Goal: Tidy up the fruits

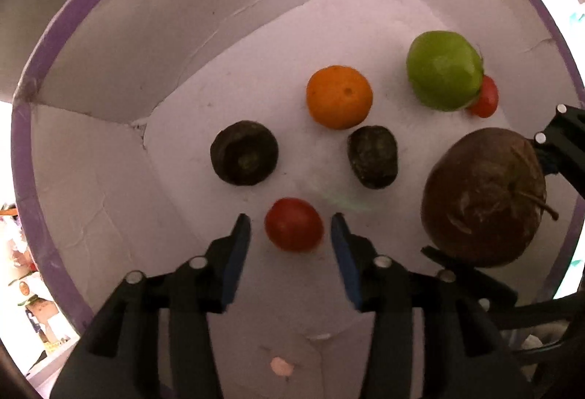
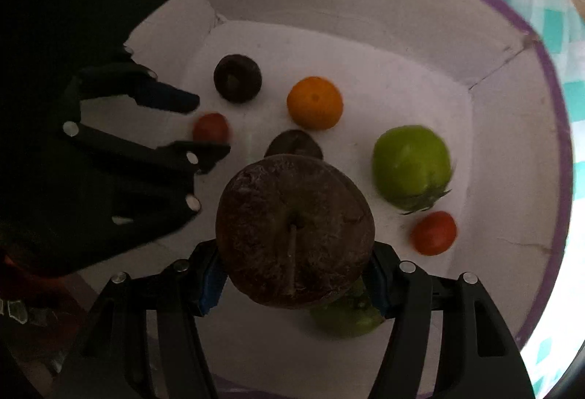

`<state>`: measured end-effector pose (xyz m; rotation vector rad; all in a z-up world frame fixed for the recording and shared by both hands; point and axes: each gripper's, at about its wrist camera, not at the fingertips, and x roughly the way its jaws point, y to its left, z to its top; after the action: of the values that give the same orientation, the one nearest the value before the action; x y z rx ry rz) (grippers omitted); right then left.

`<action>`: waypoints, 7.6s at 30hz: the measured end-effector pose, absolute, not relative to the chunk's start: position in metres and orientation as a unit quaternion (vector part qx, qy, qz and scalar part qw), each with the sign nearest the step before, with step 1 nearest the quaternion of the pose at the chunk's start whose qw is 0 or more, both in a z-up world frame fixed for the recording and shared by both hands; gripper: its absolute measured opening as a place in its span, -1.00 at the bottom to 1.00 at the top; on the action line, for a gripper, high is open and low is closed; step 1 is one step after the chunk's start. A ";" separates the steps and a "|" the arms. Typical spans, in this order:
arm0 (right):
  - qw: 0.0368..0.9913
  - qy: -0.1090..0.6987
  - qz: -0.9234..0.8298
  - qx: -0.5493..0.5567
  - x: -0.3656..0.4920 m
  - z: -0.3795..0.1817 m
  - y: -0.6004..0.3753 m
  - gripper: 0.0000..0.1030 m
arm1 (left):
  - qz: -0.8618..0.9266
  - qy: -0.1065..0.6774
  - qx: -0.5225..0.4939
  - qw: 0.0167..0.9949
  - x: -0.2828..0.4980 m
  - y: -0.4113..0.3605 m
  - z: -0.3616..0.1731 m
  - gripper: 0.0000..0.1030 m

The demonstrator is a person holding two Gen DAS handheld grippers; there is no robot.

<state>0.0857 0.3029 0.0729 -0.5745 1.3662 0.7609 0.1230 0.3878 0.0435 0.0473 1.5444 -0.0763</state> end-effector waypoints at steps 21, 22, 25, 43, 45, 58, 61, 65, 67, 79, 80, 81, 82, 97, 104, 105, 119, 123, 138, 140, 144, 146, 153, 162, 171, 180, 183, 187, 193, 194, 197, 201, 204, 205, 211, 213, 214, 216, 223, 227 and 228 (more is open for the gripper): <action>0.791 0.504 0.324 -0.126 0.073 0.141 0.227 0.70 | 0.055 0.574 0.004 0.817 0.106 0.377 0.105 0.59; 0.809 0.485 0.318 -0.097 0.069 0.154 0.206 0.71 | 0.064 0.544 -0.004 0.836 0.101 0.372 0.121 0.62; 0.841 0.455 0.290 -0.045 0.056 0.173 0.158 0.71 | 0.074 0.462 -0.016 0.883 0.084 0.343 0.164 0.84; 0.872 0.470 0.106 0.089 -0.094 0.134 -0.133 0.71 | -0.138 0.460 0.046 0.876 -0.027 0.042 0.185 0.97; 0.871 0.472 0.098 0.097 -0.108 0.130 -0.148 0.71 | -0.145 0.465 0.058 0.871 -0.040 0.027 0.179 0.97; 0.861 0.484 0.037 0.149 -0.146 0.103 -0.208 0.71 | -0.243 0.485 0.160 0.825 -0.065 -0.065 0.157 0.97; 0.855 0.495 0.026 0.152 -0.143 0.095 -0.210 0.71 | -0.269 0.488 0.182 0.810 -0.064 -0.081 0.148 0.97; 0.847 0.509 0.008 0.153 -0.127 0.084 -0.212 0.71 | -0.300 0.488 0.213 0.791 -0.054 -0.096 0.136 0.97; 0.842 0.517 0.002 0.155 -0.113 0.078 -0.208 0.71 | -0.310 0.485 0.224 0.787 -0.042 -0.098 0.132 0.97; 0.819 0.549 -0.011 0.167 0.016 0.045 -0.140 0.71 | -0.236 0.533 0.102 0.806 0.134 -0.003 0.136 0.97; 0.818 0.549 -0.014 0.171 0.026 0.042 -0.135 0.71 | -0.222 0.543 0.077 0.806 0.153 0.012 0.135 0.97; 0.817 0.549 -0.018 0.175 0.036 0.040 -0.130 0.71 | -0.210 0.552 0.054 0.805 0.168 0.025 0.134 0.97; 0.816 0.549 -0.022 0.180 0.050 0.037 -0.124 0.71 | -0.195 0.565 0.024 0.802 0.189 0.043 0.131 0.96; 0.835 0.549 0.015 0.044 0.222 0.011 -0.039 0.70 | -0.144 0.610 -0.047 0.777 0.309 0.113 0.089 0.96; 0.853 0.514 0.075 -0.043 0.259 0.011 -0.021 0.24 | -0.162 0.622 -0.001 0.767 0.323 0.103 0.079 0.96; 0.853 0.514 0.080 -0.036 0.258 0.011 -0.022 0.02 | -0.165 0.624 0.003 0.764 0.325 0.101 0.077 0.96; 0.855 0.508 -0.030 0.095 0.140 0.016 -0.088 -0.23 | -0.168 0.642 0.112 0.740 0.334 0.003 0.015 0.92; 0.857 0.504 -0.033 0.107 0.120 0.021 -0.095 -0.22 | -0.170 0.616 0.143 0.756 0.320 -0.013 0.012 -0.16; 0.856 0.506 0.042 0.093 0.005 0.037 -0.109 -0.22 | -0.176 0.619 0.052 0.764 0.170 0.008 0.063 -0.57; 0.860 0.500 0.051 0.085 -0.015 0.044 -0.113 -0.22 | -0.162 0.620 0.029 0.767 0.157 0.019 0.059 0.32; 0.861 0.498 0.043 0.094 -0.034 0.049 -0.124 -0.21 | -0.160 0.614 0.030 0.772 0.143 0.027 0.051 0.48; 0.860 0.499 0.035 0.100 -0.040 0.047 -0.130 -0.21 | -0.162 0.606 0.034 0.778 0.149 0.021 0.047 0.56; 0.848 0.513 -0.016 0.134 -0.046 0.032 -0.149 -0.21 | -0.166 0.590 0.045 0.789 0.203 -0.012 0.024 0.59; 0.842 0.516 -0.037 0.156 -0.035 0.025 -0.148 -0.21 | -0.224 0.562 0.098 0.790 0.214 -0.022 0.027 -0.14; 0.846 0.513 -0.005 0.146 -0.020 0.032 -0.145 -0.21 | -0.261 0.559 0.113 0.779 0.127 -0.001 0.055 -0.14; 0.849 0.515 0.050 0.108 -0.041 0.047 -0.148 -0.21 | -0.253 0.558 0.136 0.778 0.036 0.023 0.070 -0.14; 0.851 0.511 0.076 0.089 -0.054 0.057 -0.147 -0.21 | -0.248 0.548 0.132 0.788 0.007 0.032 0.078 -0.14; 0.853 0.507 0.115 0.052 -0.075 0.069 -0.139 -0.21 | -0.228 0.536 0.106 0.806 -0.021 0.021 0.072 -0.13; 0.848 0.505 0.158 0.018 -0.103 0.077 -0.124 -0.21 | -0.194 0.522 0.073 0.827 -0.064 0.038 0.086 -0.14; 0.847 0.505 0.163 0.015 -0.107 0.078 -0.122 -0.21 | -0.190 0.519 0.071 0.830 -0.068 0.040 0.089 -0.13; 0.846 0.505 0.174 0.006 -0.115 0.079 -0.112 -0.21 | -0.175 0.512 0.063 0.838 -0.082 0.050 0.094 -0.13; 0.845 0.498 0.193 -0.007 -0.126 0.085 -0.098 -0.21 | -0.162 0.510 0.056 0.843 -0.095 0.063 0.099 -0.13; 0.845 0.496 0.199 -0.009 -0.130 0.088 -0.089 -0.21 | -0.155 0.506 0.057 0.847 -0.101 0.072 0.103 -0.13; 0.845 0.495 0.200 -0.008 -0.130 0.088 -0.086 -0.21 | -0.153 0.504 0.057 0.848 -0.103 0.076 0.105 -0.13; 0.846 0.495 0.197 -0.005 -0.125 0.091 -0.070 -0.21 | -0.154 0.491 0.053 0.856 -0.103 0.096 0.110 -0.13; 0.845 0.497 0.198 -0.004 -0.120 0.092 -0.062 -0.21 | -0.155 0.482 0.051 0.861 -0.100 0.104 0.114 -0.13; 0.846 0.495 0.200 -0.002 -0.116 0.095 -0.056 -0.21 | -0.155 0.473 0.049 0.866 -0.097 0.112 0.119 -0.13; 0.849 0.486 0.207 0.002 -0.104 0.105 -0.040 -0.21 | -0.154 0.459 0.047 0.874 -0.092 0.124 0.127 -0.13; 0.859 0.452 0.241 0.013 -0.045 0.148 0.037 -0.21 | -0.121 0.410 0.020 0.904 -0.044 0.215 0.171 -0.13; 0.858 0.438 0.267 0.008 -0.004 0.170 0.091 -0.21 | -0.087 0.428 -0.004 0.900 -0.005 0.276 0.177 -0.13; 0.858 0.437 0.271 0.005 0.006 0.172 0.104 -0.21 | -0.081 0.436 -0.007 0.896 0.003 0.287 0.176 -0.13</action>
<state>0.0056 0.1041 0.1725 0.0098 0.9169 0.5694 0.0034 0.2873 0.1756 -0.0138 0.9032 -0.1677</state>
